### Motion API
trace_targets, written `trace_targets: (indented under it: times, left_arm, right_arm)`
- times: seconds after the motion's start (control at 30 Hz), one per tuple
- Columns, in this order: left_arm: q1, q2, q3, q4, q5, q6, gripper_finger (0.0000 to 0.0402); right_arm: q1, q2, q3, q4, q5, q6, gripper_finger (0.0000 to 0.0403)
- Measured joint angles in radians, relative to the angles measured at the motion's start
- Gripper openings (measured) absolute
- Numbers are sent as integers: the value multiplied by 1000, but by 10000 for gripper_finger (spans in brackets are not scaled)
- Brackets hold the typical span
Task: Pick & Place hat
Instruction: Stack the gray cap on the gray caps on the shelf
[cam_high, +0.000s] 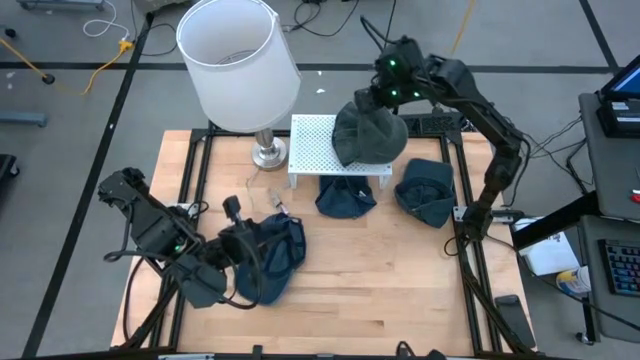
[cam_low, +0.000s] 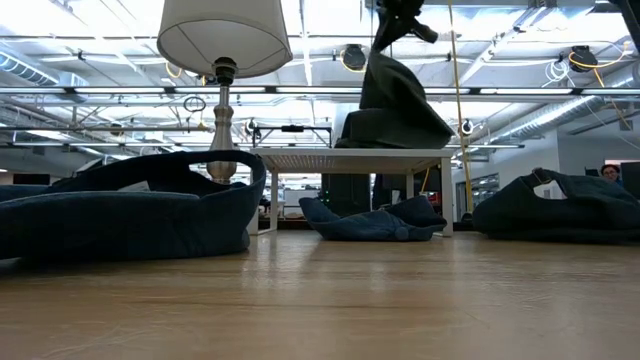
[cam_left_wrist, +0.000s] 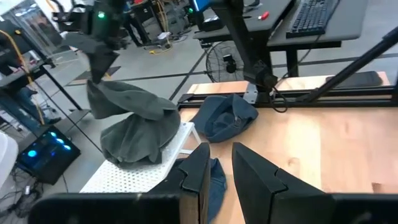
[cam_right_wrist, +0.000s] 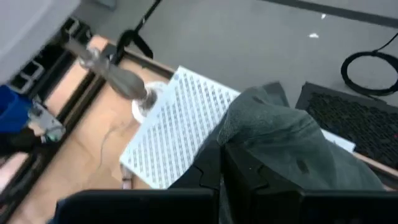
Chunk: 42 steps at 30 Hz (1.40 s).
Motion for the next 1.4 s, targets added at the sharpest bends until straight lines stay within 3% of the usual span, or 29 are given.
trace_targets:
  times: [0.53, 1.0, 1.23, 1.4]
  left_arm:
    - [2, 0, 0, 0, 55, -2, 72]
    - [2, 0, 0, 1, 83, -6, 72]
    - [2, 0, 0, 5, 83, -28, 72]
    - [2, 0, 0, 6, 83, -33, 72]
  right_arm:
    - [50, 142, 1, -14, 5, 15, 0]
    - [59, 225, 1, 60, 41, -108, 4]
    - [51, 208, 1, 92, 18, -161, 33]
    - [50, 197, 1, 5, 17, -170, 99]
